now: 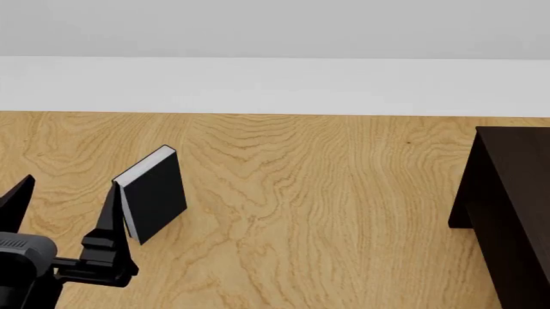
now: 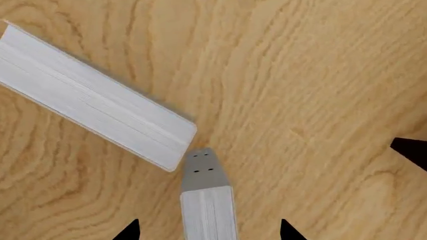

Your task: Pick up the book on the right and place it on the cabinet shelf.

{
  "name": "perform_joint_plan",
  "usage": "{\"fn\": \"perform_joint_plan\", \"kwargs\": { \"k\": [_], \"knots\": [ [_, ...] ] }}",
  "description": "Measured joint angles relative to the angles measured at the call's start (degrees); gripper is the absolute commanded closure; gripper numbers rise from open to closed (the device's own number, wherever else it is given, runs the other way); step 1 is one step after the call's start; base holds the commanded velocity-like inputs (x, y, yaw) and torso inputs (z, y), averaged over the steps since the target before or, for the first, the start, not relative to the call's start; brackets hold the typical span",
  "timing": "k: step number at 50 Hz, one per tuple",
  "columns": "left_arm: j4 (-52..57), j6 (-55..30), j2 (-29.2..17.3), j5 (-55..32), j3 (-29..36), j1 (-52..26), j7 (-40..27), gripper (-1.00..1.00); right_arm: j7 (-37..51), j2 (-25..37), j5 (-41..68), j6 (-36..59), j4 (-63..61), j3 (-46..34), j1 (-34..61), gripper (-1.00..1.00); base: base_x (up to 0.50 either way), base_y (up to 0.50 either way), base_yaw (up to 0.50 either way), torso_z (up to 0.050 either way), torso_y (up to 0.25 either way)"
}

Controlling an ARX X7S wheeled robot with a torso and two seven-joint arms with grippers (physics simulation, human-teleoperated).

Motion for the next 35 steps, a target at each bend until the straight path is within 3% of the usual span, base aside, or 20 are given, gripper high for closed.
{"fn": "perform_joint_plan", "kwargs": {
  "k": [32,33,35],
  "knots": [
    [-0.56,0.77,-0.52,-0.10,0.90,0.13,-0.48,-1.00,-9.16,-0.01,-10.39,0.54,3.02,1.61,-6.82,-1.00,0.00,0.00,0.00,0.000,0.000],
    [-0.58,0.79,-0.53,-0.11,0.93,0.13,-0.50,-1.00,-9.27,0.01,-10.54,0.55,3.08,1.57,-6.93,1.00,0.00,0.00,0.00,0.000,0.000],
    [-0.61,0.83,-0.56,-0.11,0.98,0.13,-0.54,-1.00,-9.21,0.11,-10.81,0.59,3.15,1.44,-6.88,1.00,0.00,0.00,0.00,0.000,0.000]
  ]
}}
